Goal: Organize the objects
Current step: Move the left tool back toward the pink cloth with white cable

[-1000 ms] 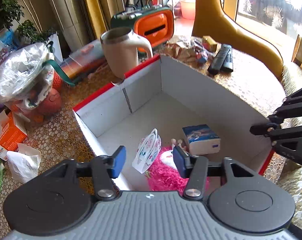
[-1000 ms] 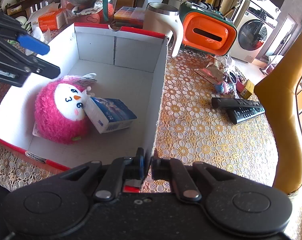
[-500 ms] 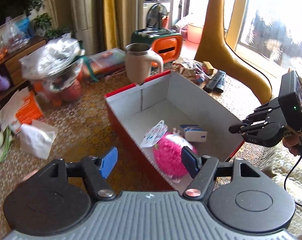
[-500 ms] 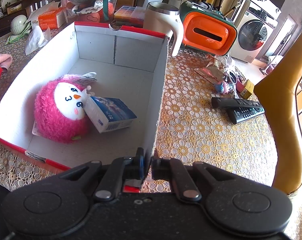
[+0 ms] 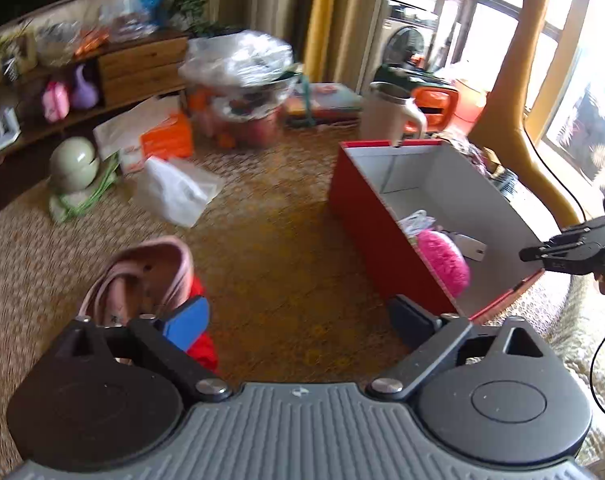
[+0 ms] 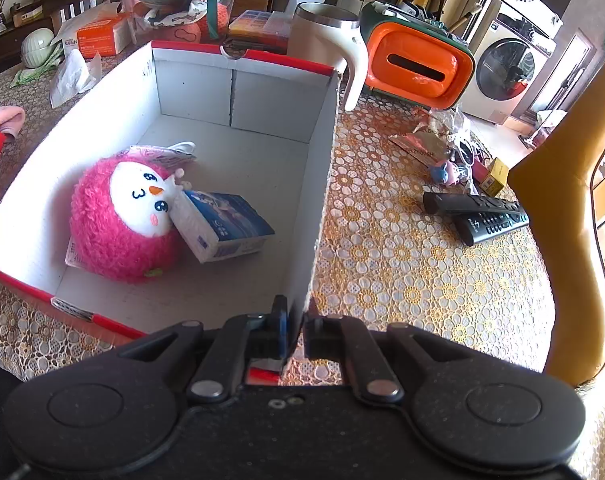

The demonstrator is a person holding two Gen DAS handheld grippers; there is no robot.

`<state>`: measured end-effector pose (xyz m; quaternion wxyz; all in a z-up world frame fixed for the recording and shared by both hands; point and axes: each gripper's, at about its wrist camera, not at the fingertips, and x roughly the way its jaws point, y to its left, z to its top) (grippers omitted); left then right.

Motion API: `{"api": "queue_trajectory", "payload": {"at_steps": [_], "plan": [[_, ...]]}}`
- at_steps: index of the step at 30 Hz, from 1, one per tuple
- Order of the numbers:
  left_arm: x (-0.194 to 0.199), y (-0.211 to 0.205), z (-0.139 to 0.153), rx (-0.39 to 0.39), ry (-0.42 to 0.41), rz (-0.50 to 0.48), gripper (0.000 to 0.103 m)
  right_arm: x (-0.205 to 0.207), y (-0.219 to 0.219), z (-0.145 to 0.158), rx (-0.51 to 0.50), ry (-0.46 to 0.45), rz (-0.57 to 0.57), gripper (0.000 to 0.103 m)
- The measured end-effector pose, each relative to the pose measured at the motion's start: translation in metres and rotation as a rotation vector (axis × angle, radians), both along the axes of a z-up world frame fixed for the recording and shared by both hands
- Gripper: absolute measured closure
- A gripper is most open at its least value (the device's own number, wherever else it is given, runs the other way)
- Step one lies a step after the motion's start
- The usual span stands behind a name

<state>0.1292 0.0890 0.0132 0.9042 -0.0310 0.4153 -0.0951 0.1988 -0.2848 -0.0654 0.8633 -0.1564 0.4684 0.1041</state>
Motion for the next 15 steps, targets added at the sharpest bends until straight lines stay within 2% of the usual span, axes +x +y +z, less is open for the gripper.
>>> {"api": "queue_trajectory", "payload": {"at_steps": [9,15], "plan": [[-0.022,0.067,-0.03,0.039,0.029,0.168,0.0,0.0,0.0,0.0,-0.003,0.0,0.002,0.096],[-0.027,0.122,-0.049,0.039,0.073,0.323,0.0,0.0,0.0,0.0,-0.003,0.0,0.002,0.096]]}}
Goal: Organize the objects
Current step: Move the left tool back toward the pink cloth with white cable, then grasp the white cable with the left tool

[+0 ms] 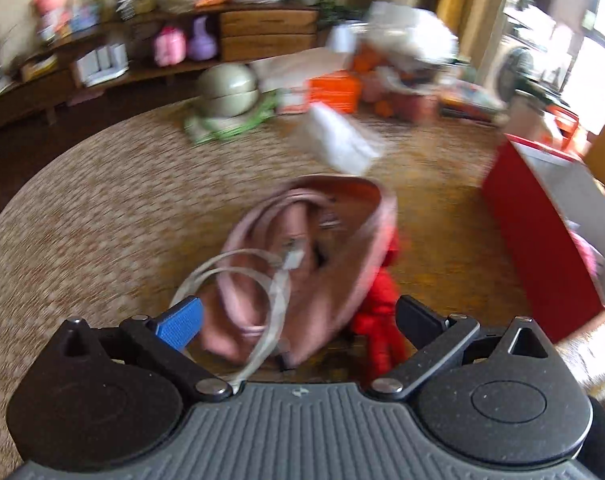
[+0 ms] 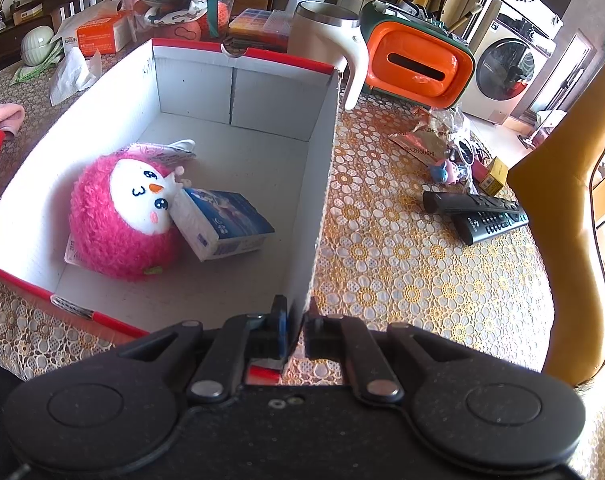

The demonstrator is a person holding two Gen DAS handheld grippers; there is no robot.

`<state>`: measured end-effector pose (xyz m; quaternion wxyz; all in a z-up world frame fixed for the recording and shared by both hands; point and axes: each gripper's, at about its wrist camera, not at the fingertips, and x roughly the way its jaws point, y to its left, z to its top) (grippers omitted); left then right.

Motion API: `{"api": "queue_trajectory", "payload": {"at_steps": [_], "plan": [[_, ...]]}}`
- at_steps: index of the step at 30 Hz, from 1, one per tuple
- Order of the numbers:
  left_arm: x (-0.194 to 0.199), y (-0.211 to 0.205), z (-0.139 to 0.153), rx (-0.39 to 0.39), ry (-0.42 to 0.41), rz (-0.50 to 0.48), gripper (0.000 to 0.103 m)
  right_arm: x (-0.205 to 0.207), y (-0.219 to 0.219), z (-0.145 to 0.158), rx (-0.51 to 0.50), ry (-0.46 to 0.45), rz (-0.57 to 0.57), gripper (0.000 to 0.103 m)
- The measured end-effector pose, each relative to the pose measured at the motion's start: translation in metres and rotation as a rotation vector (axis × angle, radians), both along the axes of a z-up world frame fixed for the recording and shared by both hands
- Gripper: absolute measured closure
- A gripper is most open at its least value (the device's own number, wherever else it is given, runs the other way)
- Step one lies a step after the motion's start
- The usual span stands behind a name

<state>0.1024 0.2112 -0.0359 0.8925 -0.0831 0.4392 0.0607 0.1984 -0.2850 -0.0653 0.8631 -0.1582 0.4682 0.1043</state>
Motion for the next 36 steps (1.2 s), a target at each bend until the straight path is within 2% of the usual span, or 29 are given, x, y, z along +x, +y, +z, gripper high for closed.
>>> {"api": "queue_trajectory", "payload": {"at_steps": [2,8,13,25,31,34,36], "plan": [[0.0,0.018,-0.008,-0.017,0.019,0.031,0.0,0.0,0.0,0.0,-0.001,0.0,0.0,0.096],[-0.001,0.049,-0.032,0.028,0.065,0.127,0.0,-0.001,-0.001,0.0,-0.002,0.0,-0.001,0.096],[0.0,0.071,-0.052,0.018,0.122,0.194,0.0,-0.001,-0.002,-0.001,-0.004,0.001,-0.001,0.096],[0.01,0.08,-0.083,0.083,0.205,0.208,0.003,-0.001,-0.002,-0.002,-0.006,0.001,-0.001,0.095],[0.016,0.081,-0.087,0.06,0.201,0.204,0.013,-0.001,-0.002,-0.002,-0.006,0.002,-0.001,0.095],[0.016,0.082,-0.087,0.016,0.186,0.193,0.03,-0.001,-0.001,-0.002,-0.006,0.002,-0.001,0.095],[0.014,0.083,-0.085,-0.03,0.175,0.186,0.052,-0.001,-0.001,-0.002,-0.006,0.001,-0.002,0.095]]}}
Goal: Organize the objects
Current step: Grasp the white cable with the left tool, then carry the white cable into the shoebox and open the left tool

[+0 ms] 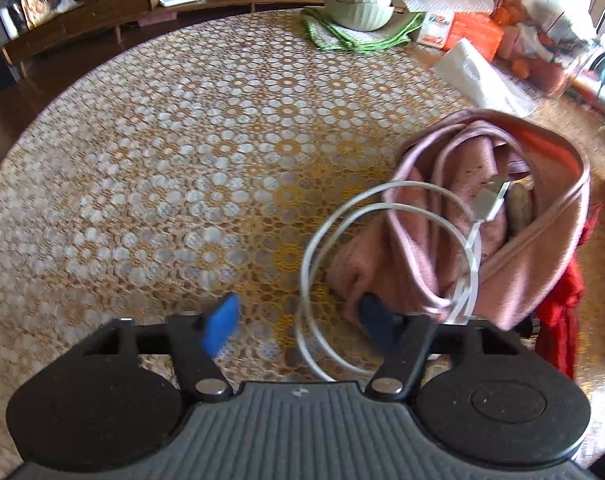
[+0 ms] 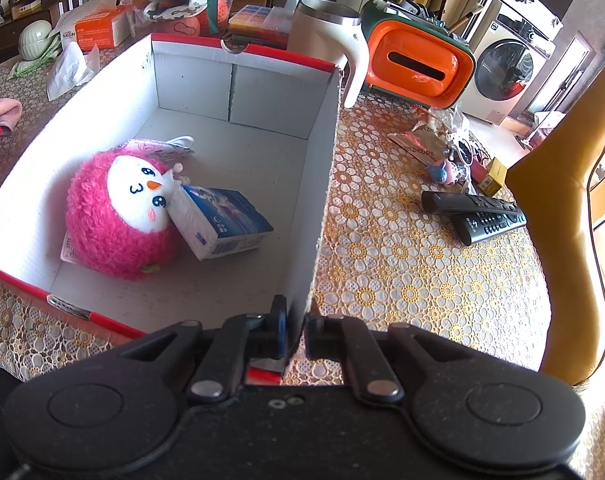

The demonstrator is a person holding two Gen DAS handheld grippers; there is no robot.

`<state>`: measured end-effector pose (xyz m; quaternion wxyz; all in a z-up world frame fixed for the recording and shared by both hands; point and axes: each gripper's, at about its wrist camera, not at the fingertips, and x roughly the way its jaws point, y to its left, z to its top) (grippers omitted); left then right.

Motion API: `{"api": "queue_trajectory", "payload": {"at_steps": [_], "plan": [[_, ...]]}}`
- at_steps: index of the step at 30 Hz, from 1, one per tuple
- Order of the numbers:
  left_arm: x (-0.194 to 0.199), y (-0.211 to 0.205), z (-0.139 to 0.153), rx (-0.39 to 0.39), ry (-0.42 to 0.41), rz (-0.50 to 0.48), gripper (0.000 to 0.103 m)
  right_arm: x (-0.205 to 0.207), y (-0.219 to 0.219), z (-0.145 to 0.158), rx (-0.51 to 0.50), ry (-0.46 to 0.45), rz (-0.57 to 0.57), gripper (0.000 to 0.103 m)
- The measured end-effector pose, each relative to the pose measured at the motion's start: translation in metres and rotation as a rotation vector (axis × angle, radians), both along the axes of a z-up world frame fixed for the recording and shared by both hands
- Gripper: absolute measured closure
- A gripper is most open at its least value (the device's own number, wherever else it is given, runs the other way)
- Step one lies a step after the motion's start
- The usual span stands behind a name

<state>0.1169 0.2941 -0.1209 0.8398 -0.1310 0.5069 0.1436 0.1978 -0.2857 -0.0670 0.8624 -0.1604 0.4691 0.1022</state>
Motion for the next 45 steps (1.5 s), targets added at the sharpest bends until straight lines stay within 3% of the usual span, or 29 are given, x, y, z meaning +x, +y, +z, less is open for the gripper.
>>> {"api": "queue_trajectory", "payload": {"at_steps": [2,9,13,18,26,29,33,38,45], "plan": [[-0.001,-0.002,0.003,-0.014,-0.002,-0.002,0.058,0.0,0.0,0.0,-0.001,0.0,0.001,0.095],[-0.008,-0.028,0.024,0.025,-0.034,-0.11,0.058,0.0,-0.001,-0.001,-0.002,0.0,0.0,0.095],[-0.012,-0.042,0.032,0.0,-0.051,-0.196,0.058,0.0,-0.003,-0.001,-0.003,0.0,0.001,0.095],[-0.01,-0.053,0.021,0.011,-0.008,-0.289,0.058,0.0,-0.001,-0.001,-0.003,0.001,0.0,0.095],[-0.008,-0.057,0.003,0.054,0.027,-0.315,0.058,0.0,-0.001,-0.001,-0.004,0.001,0.0,0.095],[-0.008,-0.061,0.003,0.088,0.037,-0.326,0.078,0.0,-0.002,-0.001,-0.004,0.002,0.001,0.095],[-0.009,-0.068,0.008,0.12,0.029,-0.343,0.089,0.0,-0.002,-0.001,-0.005,0.001,0.0,0.095],[-0.016,-0.067,0.031,0.124,-0.027,-0.318,0.097,0.0,-0.002,-0.001,-0.005,0.002,0.001,0.095],[-0.022,-0.06,0.072,0.068,-0.121,-0.266,0.098,0.001,-0.003,-0.001,-0.007,0.001,0.003,0.095]]}}
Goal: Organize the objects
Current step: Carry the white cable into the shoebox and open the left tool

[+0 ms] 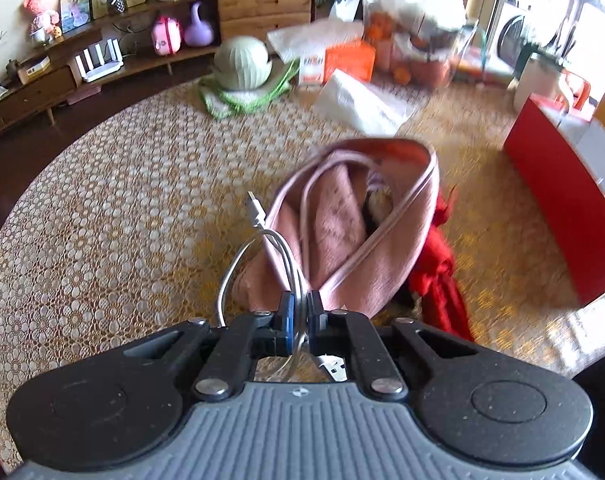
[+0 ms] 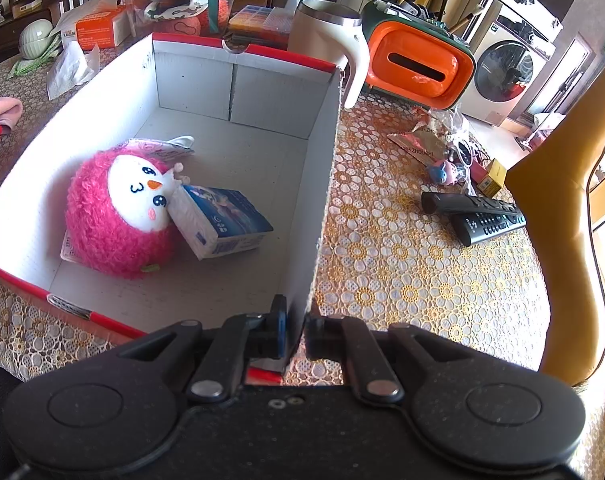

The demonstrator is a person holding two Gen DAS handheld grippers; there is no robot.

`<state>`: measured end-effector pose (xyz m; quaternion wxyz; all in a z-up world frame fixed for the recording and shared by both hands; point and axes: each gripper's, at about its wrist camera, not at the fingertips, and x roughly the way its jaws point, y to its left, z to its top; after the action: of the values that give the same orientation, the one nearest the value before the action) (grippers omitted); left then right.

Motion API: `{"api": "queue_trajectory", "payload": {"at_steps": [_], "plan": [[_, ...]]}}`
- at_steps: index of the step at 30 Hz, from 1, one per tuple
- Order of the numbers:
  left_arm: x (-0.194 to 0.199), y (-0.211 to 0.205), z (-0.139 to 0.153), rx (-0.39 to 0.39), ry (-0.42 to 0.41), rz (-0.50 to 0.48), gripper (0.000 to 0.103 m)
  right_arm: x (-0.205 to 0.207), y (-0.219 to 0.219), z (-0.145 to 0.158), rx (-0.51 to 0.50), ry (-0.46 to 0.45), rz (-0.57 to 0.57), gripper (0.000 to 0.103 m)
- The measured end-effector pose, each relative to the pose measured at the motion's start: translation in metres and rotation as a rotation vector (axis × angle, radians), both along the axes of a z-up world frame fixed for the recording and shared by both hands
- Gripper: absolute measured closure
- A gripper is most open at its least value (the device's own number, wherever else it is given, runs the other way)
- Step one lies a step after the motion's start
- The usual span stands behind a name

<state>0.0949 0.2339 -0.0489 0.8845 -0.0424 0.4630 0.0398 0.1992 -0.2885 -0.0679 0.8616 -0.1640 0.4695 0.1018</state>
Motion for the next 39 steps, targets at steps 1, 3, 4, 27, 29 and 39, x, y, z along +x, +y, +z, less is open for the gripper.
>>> {"api": "queue_trajectory", "payload": {"at_steps": [1,3,4,27,29,39], "plan": [[-0.001,0.0,0.006,-0.011,-0.009,0.008,0.098,0.0,0.0,0.0,0.0,0.0,0.0,0.095],[-0.001,-0.004,0.017,-0.033,-0.035,0.008,0.098,0.0,-0.001,0.001,-0.001,-0.001,0.001,0.095],[0.0,-0.005,0.023,-0.048,-0.051,0.005,0.098,-0.001,0.0,0.001,-0.002,-0.002,0.002,0.095],[0.091,-0.239,0.101,-0.078,-0.213,-0.541,0.098,-0.001,0.005,0.002,-0.007,-0.003,0.008,0.096],[0.099,-0.263,0.102,-0.059,-0.217,-0.588,0.098,0.0,0.005,0.003,-0.007,-0.003,0.009,0.096],[0.13,-0.353,0.075,-0.031,-0.143,-0.741,0.098,0.002,0.008,0.003,-0.004,0.011,0.011,0.096]]}}
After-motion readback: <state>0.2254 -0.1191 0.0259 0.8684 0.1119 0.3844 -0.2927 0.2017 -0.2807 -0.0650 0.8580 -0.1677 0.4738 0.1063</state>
